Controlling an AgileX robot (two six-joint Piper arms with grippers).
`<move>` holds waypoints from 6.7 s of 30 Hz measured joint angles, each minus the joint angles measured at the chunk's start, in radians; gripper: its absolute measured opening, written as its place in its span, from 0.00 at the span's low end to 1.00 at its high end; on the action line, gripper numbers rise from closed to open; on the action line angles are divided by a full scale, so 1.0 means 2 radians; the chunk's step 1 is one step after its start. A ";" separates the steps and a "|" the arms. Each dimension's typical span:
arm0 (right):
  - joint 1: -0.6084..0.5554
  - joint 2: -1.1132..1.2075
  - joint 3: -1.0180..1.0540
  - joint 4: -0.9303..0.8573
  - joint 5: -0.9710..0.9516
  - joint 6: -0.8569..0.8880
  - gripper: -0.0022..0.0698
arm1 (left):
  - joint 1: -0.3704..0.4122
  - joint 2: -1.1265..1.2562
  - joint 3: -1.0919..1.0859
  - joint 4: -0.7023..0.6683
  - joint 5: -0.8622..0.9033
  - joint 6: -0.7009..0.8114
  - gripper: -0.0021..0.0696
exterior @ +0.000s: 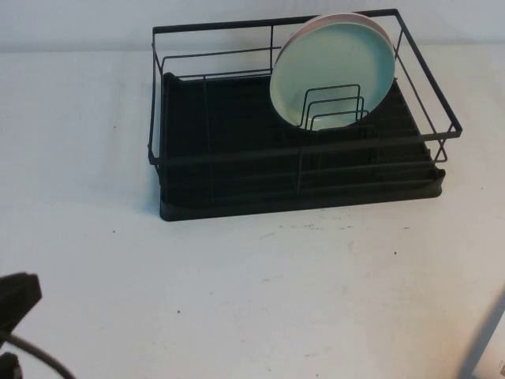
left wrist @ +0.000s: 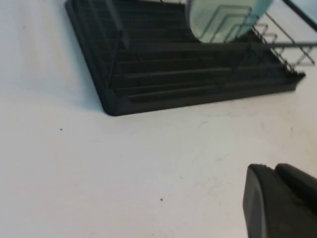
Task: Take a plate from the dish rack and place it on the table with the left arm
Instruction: Grasp the plate from the shelf, then place the plate from the table
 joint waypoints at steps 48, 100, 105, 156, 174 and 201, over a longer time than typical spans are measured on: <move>0.000 0.000 0.000 0.000 0.000 0.000 0.00 | -0.159 0.742 -0.539 -0.157 -0.149 0.526 0.57; 0.000 0.000 0.000 0.008 0.000 0.000 0.00 | -0.159 0.938 -0.668 -0.569 -0.227 0.875 0.19; 0.000 0.000 0.000 0.009 0.000 0.000 0.00 | -0.159 0.938 -0.668 -0.570 -0.239 0.878 0.08; 0.000 0.000 0.000 0.011 0.000 0.000 0.00 | -0.159 0.758 -0.645 -0.050 0.028 0.378 0.07; 0.000 0.000 0.000 0.011 0.001 0.000 0.00 | -0.159 0.694 -0.537 -0.083 0.232 0.219 0.07; 0.000 0.000 0.000 0.011 0.001 0.000 0.00 | -0.150 0.772 -0.330 -0.134 0.015 0.269 0.31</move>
